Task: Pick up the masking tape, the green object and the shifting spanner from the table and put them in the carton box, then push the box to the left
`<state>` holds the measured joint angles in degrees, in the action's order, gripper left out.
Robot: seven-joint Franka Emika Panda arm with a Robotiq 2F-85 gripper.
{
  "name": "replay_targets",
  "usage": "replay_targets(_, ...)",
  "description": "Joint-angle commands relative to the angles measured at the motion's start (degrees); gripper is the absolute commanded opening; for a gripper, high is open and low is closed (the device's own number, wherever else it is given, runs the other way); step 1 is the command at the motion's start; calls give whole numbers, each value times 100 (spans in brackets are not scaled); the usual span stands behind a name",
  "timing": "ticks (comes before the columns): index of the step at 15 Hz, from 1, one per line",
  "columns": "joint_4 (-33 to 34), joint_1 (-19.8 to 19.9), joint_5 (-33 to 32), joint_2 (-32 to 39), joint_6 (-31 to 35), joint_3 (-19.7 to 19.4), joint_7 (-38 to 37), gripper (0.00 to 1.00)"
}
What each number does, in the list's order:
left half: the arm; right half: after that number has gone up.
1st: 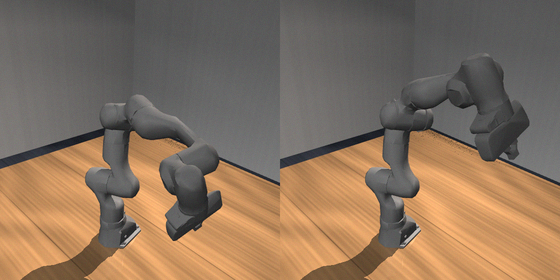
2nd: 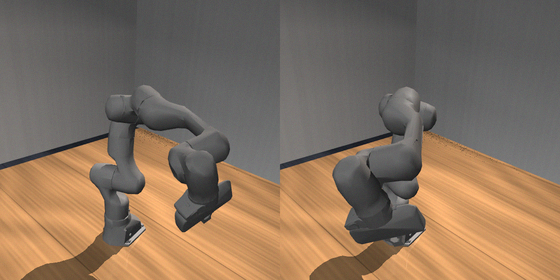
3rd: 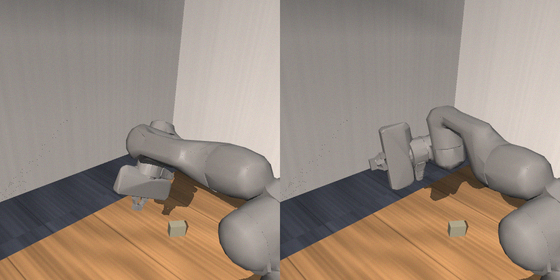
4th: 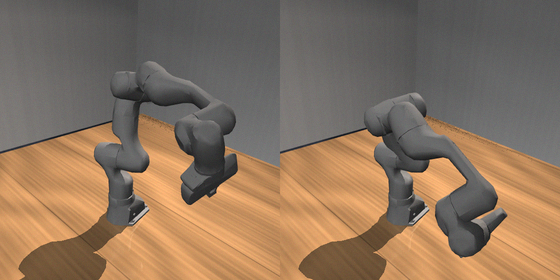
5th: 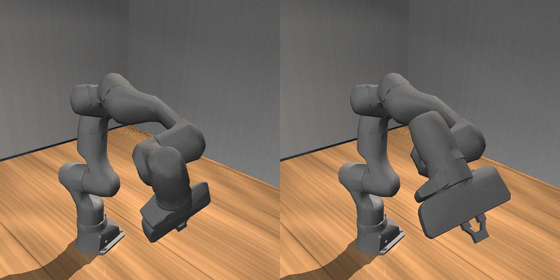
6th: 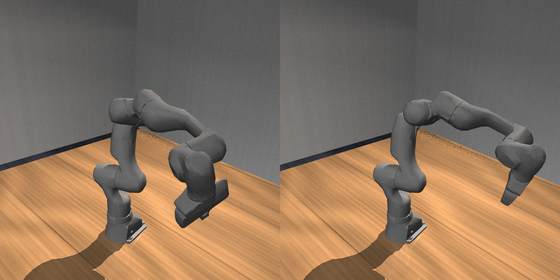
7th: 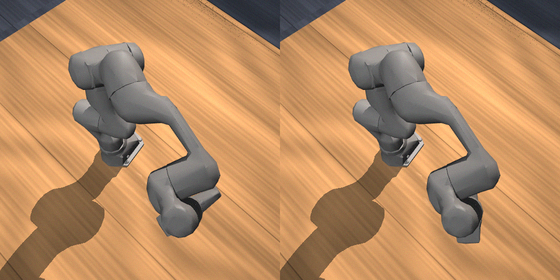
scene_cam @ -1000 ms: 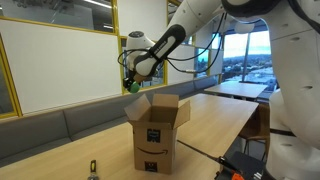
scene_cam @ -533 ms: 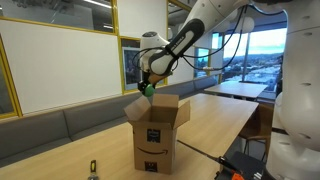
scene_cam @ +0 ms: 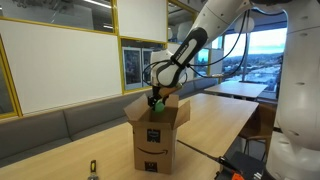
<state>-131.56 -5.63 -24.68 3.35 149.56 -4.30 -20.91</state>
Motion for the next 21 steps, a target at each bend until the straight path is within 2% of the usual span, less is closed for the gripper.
replay_targets(1,-134,247,709,322,390,154,644,60)
replay_targets(6,220,409,1886,1292,555,370,1659,60)
replay_targets(7,349,428,2049,1529,505,416,1758,84)
replay_targets(8,433,463,2191,1680,470,470,1894,96)
replay_targets(9,561,472,2254,1859,422,492,1941,98)
replay_targets(14,1000,371,2134,2272,365,381,1863,100)
replay_targets(21,1025,166,1698,1750,351,59,1631,100)
